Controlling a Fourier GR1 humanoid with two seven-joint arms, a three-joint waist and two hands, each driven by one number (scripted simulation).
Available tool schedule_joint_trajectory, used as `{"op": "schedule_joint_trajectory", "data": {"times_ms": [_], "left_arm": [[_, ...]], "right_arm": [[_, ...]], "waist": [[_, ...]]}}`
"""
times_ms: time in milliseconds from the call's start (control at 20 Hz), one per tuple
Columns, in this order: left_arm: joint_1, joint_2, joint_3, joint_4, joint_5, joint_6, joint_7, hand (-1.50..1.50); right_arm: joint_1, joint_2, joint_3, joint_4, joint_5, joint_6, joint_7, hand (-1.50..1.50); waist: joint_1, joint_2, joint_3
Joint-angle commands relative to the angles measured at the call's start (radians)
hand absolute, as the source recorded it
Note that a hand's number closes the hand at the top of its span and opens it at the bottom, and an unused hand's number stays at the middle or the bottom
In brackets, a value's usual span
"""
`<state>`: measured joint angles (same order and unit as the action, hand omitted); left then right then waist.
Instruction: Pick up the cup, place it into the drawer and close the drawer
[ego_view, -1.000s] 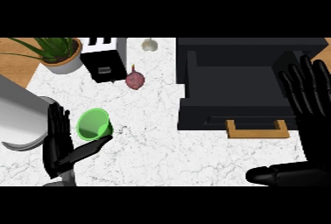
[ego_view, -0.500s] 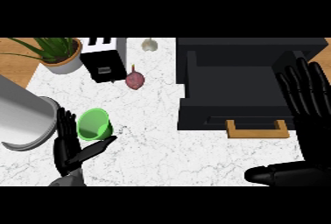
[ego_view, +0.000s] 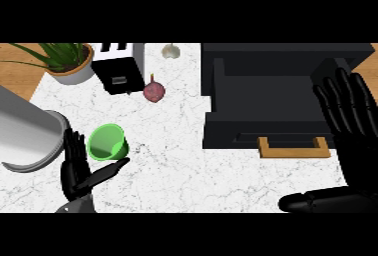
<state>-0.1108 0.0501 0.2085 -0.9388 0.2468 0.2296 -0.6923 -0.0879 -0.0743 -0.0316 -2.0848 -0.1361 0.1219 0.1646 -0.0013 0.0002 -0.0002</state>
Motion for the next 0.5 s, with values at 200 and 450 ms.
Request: {"op": "schedule_joint_trajectory", "data": {"times_ms": [200,450], "left_arm": [[-0.083,0.047,0.026,0.161,0.021,-0.063,-0.069,-1.5],[-0.112,0.008,0.016,0.177,0.037,-0.048,-0.092,-1.5]], "right_arm": [[-0.005,-0.012,-0.032,-0.003,-0.02,0.009,-0.002,-1.5],[-0.02,-0.016,-0.032,-0.029,-0.016,-0.004,0.034,-1.5]], "waist": [[-0.001,0.0,0.0],[0.0,0.0,0.0]]}}
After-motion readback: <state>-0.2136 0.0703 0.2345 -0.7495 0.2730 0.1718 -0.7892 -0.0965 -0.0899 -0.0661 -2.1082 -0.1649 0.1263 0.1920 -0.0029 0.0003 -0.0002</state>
